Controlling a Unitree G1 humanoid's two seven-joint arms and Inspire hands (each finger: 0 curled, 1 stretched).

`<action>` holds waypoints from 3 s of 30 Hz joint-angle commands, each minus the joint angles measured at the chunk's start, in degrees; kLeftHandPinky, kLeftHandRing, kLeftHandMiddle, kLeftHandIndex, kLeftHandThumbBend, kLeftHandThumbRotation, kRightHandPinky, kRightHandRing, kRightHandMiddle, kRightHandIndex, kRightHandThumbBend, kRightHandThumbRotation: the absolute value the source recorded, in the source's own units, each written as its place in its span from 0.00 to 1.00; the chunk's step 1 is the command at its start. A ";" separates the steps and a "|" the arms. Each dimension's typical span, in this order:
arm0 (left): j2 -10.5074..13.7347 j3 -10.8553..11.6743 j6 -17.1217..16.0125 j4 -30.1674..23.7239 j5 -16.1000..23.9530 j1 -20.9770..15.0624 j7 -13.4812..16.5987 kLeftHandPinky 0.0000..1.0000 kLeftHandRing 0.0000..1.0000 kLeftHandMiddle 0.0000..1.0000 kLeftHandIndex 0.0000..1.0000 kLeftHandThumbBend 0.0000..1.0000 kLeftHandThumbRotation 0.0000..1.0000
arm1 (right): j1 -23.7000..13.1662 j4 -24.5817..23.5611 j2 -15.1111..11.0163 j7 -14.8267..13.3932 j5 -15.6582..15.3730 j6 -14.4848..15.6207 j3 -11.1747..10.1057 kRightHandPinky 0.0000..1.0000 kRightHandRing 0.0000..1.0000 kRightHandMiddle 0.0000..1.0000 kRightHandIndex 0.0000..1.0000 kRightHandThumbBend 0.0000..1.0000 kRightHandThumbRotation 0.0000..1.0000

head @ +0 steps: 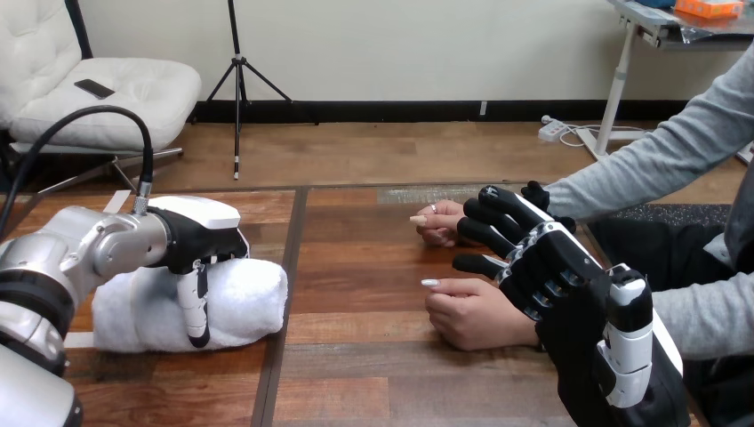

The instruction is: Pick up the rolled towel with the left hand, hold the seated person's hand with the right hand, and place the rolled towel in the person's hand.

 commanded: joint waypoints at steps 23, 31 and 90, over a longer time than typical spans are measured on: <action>0.22 1.65 -1.93 -1.61 -2.64 0.35 2.46 0.37 0.43 0.48 0.45 0.74 0.00 | -3.07 -2.56 0.15 -0.11 0.08 -1.38 -0.30 0.80 0.89 0.89 0.88 0.75 1.00; 0.36 2.30 -1.87 -1.79 -3.48 0.44 2.69 0.34 0.40 0.45 0.44 0.74 0.00 | -2.90 -2.62 0.22 -0.36 -0.27 -1.28 -0.23 0.80 0.90 0.90 0.88 0.75 1.00; -0.46 14.67 -6.69 -8.33 -20.44 8.31 1.47 0.34 0.38 0.44 0.44 0.63 0.00 | -1.87 -1.39 -0.98 1.01 -1.25 -2.29 -1.65 0.80 0.90 0.90 0.89 0.75 1.00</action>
